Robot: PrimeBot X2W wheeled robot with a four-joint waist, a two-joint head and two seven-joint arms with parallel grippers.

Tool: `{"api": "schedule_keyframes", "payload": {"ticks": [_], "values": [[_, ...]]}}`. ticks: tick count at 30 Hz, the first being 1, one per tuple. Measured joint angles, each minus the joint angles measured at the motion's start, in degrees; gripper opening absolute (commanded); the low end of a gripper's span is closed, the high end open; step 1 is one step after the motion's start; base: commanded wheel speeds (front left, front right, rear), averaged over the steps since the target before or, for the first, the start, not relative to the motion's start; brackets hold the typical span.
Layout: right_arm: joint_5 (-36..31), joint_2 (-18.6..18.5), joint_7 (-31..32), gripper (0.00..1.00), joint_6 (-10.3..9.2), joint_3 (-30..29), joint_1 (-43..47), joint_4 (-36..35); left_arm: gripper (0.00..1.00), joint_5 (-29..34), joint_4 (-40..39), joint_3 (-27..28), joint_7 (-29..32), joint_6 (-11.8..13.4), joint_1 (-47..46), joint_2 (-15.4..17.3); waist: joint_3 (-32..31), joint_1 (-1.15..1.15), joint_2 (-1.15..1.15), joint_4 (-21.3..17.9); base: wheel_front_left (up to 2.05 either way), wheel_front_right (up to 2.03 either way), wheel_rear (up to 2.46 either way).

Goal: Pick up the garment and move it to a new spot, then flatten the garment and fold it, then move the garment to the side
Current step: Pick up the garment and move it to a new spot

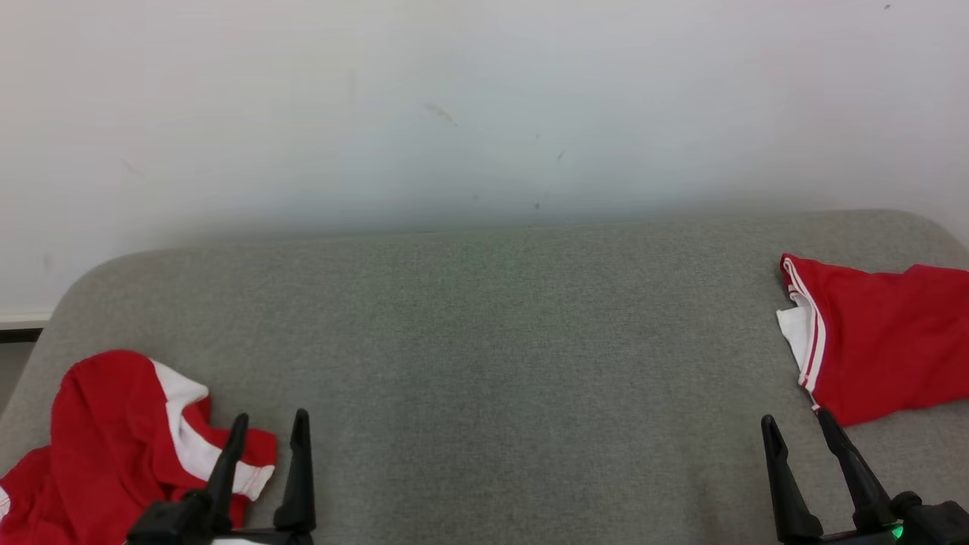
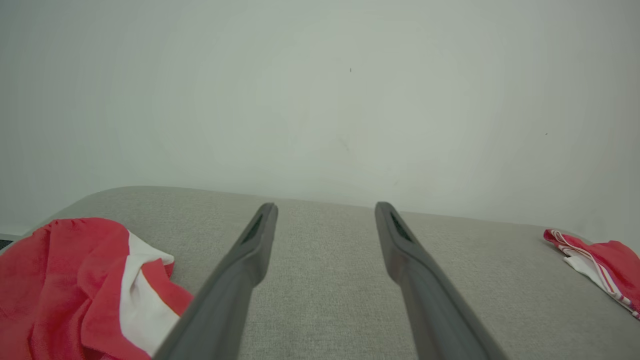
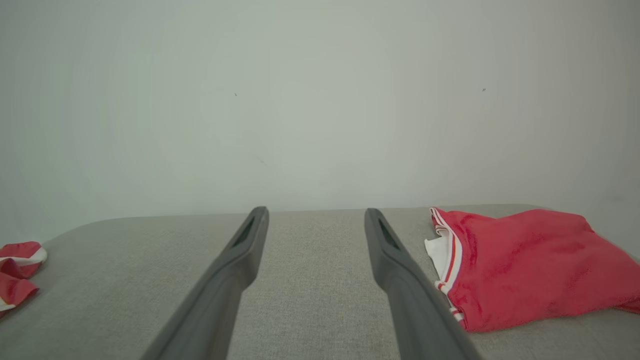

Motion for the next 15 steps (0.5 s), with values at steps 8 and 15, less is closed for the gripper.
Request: {"api": "schedule_keyframes", "payload": {"ticks": [8, 15], "values": [[0.9, 0.1, 0.0, 1.0, 0.0, 2.0, -1.9, 1.8, 1.0, 1.1, 1.2, 1.0, 0.0, 0.5, -1.7, 0.0, 0.5, 0.01, 0.0, 4.8, 0.0, 0.0, 0.0], [1.8, 0.5, -0.1, 1.0, 0.0, 2.6, -2.4, 3.0, 1.0, 1.7, 1.7, 3.0, 0.0, 0.3, -2.2, 0.0, 0.8, 0.01, 0.0, 10.6, 0.0, 0.0, 0.0]]}}
